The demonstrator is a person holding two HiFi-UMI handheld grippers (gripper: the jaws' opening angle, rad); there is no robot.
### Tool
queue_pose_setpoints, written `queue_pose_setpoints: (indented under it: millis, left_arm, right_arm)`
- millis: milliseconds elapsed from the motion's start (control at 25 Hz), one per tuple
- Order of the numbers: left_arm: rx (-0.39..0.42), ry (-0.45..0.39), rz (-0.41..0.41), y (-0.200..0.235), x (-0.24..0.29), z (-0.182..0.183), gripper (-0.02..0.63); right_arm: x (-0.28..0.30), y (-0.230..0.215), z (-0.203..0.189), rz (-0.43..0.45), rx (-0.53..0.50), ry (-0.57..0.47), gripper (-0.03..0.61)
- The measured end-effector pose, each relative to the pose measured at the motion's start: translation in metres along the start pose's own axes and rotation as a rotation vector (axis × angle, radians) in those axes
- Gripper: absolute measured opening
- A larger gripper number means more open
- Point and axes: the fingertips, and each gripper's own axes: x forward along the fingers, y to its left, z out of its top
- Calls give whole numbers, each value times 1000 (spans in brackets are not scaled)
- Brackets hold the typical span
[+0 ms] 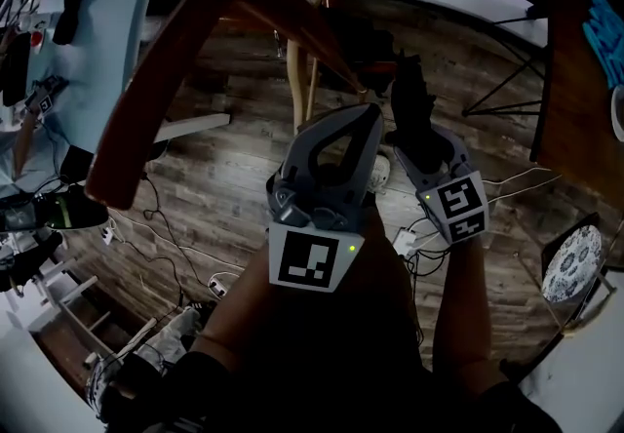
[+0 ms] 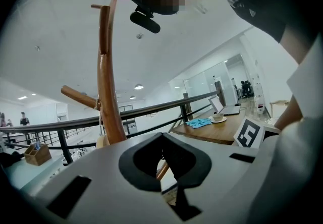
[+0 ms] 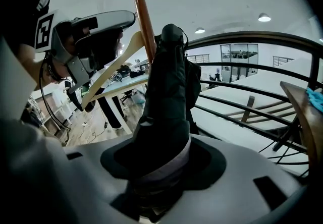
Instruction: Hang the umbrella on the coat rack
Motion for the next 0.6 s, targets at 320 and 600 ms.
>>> queue_pose_setpoints:
  millis: [320,600]
  left_arm:
    - [-12,12,0,-2,-1,-10,11]
    - [-15,9,0,-6,-2,-9,11]
  right_arm:
    - [4,5,-16,20,19,25,239]
    - [2,9,-24,29,42,27,239]
